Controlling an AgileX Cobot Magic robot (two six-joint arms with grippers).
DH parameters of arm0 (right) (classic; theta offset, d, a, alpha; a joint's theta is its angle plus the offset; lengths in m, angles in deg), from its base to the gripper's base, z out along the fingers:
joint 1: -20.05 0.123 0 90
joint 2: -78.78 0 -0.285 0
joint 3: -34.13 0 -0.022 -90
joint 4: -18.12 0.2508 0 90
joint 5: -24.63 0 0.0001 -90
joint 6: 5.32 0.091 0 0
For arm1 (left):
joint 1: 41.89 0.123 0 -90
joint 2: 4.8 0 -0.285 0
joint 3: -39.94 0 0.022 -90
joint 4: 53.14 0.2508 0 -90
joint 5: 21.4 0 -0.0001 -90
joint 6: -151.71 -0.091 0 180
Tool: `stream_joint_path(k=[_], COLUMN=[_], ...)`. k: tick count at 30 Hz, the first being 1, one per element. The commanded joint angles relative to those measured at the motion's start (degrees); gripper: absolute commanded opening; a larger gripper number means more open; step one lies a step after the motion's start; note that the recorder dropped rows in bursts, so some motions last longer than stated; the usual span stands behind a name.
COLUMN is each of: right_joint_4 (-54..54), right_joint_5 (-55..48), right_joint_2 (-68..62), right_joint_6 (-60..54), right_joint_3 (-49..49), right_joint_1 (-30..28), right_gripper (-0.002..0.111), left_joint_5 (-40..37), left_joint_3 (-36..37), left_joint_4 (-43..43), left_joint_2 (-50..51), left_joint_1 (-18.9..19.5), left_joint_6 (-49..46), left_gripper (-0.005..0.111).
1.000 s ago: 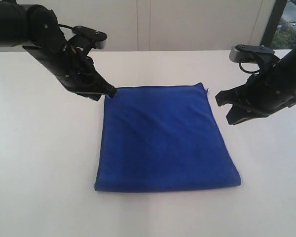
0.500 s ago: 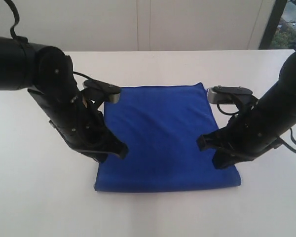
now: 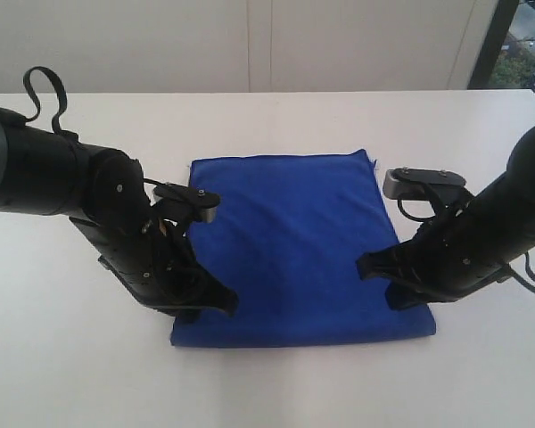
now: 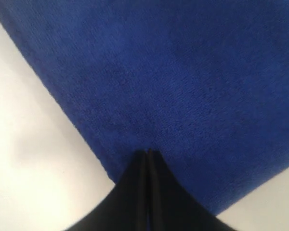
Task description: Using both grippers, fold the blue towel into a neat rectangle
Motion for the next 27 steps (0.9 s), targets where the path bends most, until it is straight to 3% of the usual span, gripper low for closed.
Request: stream_joint_path(k=[1,21,27], right_joint_4=[1.21,1.00,-4.20], right_joint_5=[1.97,6.50,6.53], right_joint_2=[0.52,-5.84,-5.84], right_joint_6=[0.13,0.79,4.88], right_joint_3=[-0.15,-0.04,-0.04], right_joint_1=[0.07,0.07,0.07], right_gripper=[0.000,0.000,0.000], left_joint_5=[-1.93,-1.76,-1.76], left_joint_3=[0.44,0.44,0.44], left_joint_4=[-0.88,-0.88,-0.88], left_joint_2=[1.84,3.12,3.12], left_joint_1=[-0.45,-0.45,-0.45], left_joint_6=[-0.47,-0.51,-0.51], left_gripper=[0.000,0.000,0.000])
